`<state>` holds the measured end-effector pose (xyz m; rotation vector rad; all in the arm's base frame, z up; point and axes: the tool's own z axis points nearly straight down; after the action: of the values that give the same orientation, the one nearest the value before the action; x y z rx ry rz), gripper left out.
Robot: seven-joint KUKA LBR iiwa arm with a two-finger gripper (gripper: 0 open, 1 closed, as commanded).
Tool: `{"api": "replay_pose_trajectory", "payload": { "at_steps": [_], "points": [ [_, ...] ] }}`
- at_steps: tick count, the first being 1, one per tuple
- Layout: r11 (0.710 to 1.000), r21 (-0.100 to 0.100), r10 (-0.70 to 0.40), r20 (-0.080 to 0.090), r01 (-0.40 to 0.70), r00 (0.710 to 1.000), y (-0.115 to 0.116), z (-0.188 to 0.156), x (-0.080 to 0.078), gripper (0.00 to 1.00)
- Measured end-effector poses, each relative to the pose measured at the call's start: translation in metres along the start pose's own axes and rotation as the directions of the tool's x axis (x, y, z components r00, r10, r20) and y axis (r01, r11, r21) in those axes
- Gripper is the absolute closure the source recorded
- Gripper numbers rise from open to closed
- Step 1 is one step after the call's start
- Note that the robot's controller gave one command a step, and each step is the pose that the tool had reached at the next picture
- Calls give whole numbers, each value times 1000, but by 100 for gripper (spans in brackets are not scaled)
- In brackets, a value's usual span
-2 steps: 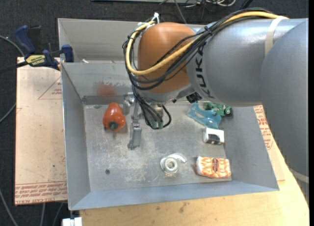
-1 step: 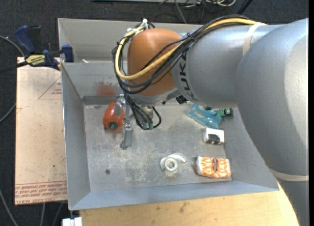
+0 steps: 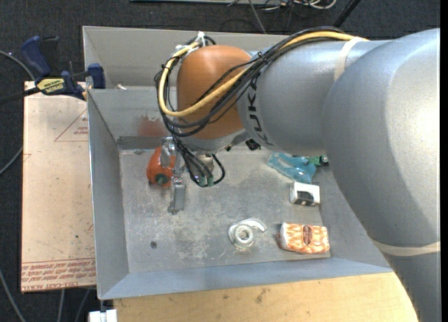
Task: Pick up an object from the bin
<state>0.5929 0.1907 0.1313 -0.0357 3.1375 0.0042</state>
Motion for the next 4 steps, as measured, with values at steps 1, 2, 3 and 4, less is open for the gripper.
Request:
{"api": "replay_pose_trajectory", "payload": {
  "at_steps": [1,2,3,4],
  "points": [
    [997,2,-72,-4,72,997,-10,-37,-28,0],
    [972,1,-233,10,233,972,-4,-34,-41,0],
    [970,0,-241,3,241,970,10,35,-32,0],
    [913,-1,-407,-4,407,913,-15,60,-38,0]
  ]
}}
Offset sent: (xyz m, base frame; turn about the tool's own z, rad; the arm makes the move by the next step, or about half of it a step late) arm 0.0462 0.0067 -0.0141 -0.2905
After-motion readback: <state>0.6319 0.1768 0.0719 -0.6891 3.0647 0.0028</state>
